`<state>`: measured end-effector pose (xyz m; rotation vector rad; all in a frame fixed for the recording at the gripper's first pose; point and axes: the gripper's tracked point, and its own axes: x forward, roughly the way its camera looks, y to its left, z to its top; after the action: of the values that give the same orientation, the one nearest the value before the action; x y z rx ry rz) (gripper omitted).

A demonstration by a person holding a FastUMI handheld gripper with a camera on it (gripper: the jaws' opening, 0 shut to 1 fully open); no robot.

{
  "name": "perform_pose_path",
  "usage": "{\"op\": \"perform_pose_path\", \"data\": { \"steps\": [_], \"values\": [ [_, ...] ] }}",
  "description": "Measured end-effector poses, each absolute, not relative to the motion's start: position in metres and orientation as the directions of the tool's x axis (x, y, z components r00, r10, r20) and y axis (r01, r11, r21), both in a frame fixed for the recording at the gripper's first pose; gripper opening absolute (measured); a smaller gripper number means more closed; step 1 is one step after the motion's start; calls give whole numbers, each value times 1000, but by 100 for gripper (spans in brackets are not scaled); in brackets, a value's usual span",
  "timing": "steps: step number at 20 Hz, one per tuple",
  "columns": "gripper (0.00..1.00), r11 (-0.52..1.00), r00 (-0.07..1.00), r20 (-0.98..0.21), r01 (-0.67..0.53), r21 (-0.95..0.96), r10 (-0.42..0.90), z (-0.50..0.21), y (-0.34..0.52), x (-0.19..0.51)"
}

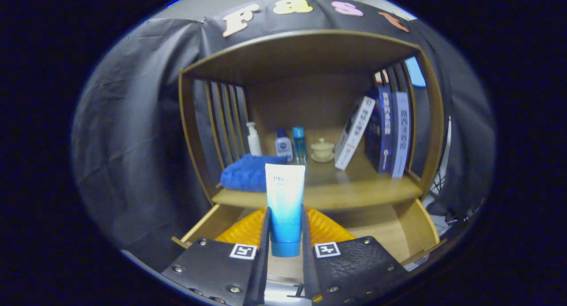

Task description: Pull open the drawer, take out the items inside it, and place them on the countertop above the cabinet.

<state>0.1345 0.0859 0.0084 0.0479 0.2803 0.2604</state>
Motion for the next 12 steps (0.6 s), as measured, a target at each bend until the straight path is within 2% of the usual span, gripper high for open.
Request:
{"op": "perform_pose_path", "data": {
  "steps": [4, 12],
  "values": [
    [33, 975, 960, -174, -215, 46, 220, 53, 79, 165],
    [33, 991, 983, -156, -85, 102, 100, 53, 62, 251]
  ]
}}
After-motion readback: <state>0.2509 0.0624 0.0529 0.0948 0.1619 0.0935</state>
